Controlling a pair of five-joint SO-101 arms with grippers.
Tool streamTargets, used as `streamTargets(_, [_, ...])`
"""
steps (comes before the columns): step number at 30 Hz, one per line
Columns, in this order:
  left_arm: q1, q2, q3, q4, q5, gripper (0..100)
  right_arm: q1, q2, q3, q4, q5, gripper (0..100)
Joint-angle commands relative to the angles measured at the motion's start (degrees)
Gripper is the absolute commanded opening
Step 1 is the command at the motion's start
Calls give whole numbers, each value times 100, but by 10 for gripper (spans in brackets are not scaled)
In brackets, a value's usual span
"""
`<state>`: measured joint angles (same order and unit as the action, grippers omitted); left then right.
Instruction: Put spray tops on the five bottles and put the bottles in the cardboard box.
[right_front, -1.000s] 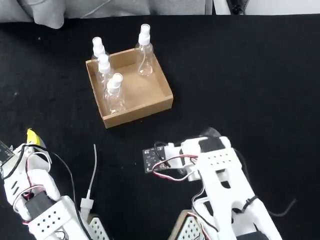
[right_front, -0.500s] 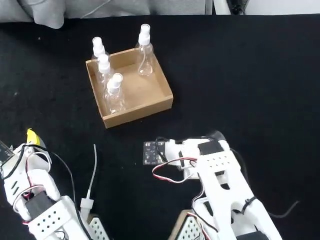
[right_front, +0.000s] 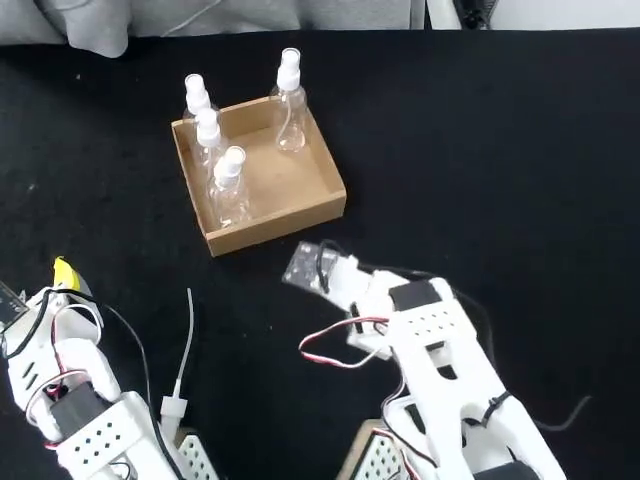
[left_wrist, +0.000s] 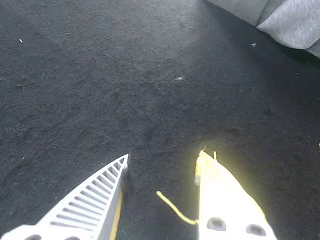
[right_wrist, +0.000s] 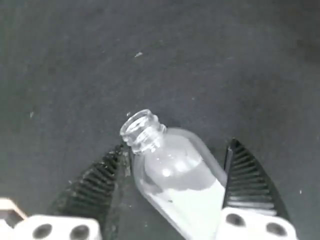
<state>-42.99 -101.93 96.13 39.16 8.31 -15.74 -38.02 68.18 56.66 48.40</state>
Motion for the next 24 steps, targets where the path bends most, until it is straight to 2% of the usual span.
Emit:
streamTargets(1, [4, -53, 136, 26, 26, 203, -105, -198, -426, -53, -448, 250])
streamTargets(6, [4, -53, 136, 26, 26, 203, -105, -40, -576, 220, -501, 251])
streamTargets(13, [4, -53, 136, 26, 26, 203, -105, 1262, -1877, 1178, -440, 252])
streamTargets(19, [4, -53, 136, 26, 26, 203, -79, 2316, -2589, 1618, 44, 257])
streamTargets(24, [4, -53, 136, 26, 26, 203, -70, 2624, -2677, 1960, 492, 338])
